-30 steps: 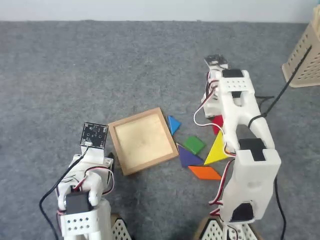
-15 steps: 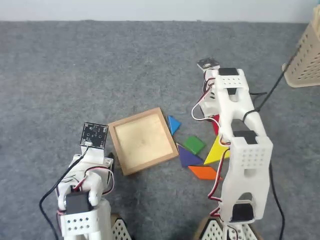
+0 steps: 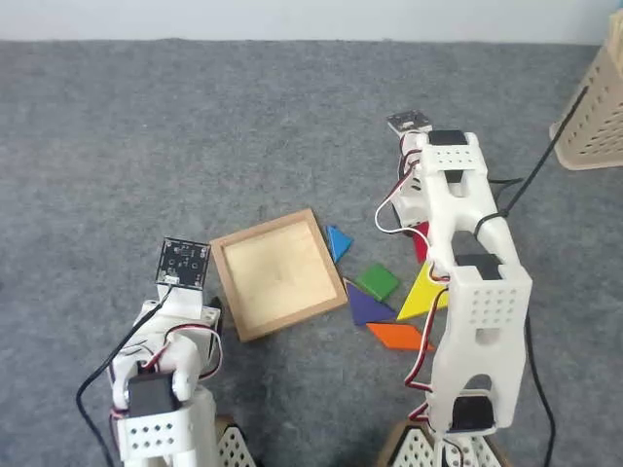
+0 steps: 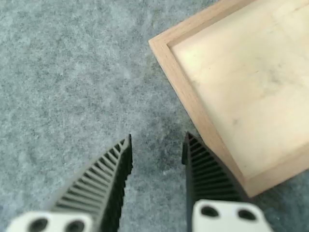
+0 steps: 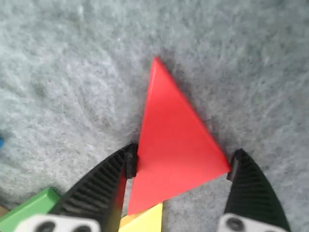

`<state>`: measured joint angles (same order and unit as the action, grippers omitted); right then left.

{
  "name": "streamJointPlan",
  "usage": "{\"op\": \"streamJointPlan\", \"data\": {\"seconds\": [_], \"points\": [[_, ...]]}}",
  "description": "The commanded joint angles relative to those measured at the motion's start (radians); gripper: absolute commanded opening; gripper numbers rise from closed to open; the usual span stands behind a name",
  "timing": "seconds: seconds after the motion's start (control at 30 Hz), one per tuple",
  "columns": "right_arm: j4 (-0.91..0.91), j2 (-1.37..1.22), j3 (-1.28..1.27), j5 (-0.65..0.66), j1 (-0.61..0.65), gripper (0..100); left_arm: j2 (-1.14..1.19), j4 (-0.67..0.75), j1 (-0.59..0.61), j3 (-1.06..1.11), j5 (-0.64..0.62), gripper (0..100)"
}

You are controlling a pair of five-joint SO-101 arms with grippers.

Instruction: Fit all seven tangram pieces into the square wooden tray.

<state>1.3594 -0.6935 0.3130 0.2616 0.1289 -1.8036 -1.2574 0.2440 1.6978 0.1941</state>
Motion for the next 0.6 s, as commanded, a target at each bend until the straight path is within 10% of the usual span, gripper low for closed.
{"op": "streamJointPlan", "data": {"seconds": [0.0,0.57], "points": [[0.024,0.042,0.014,-0.035,-0.012,22.8,-0.006,-0.005,0.000,-0.012,0.005,17],[0.012,0.291,-0.164,-0.058,0.064,22.7,-0.006,-0.005,0.000,-0.012,0.005,17]]}}
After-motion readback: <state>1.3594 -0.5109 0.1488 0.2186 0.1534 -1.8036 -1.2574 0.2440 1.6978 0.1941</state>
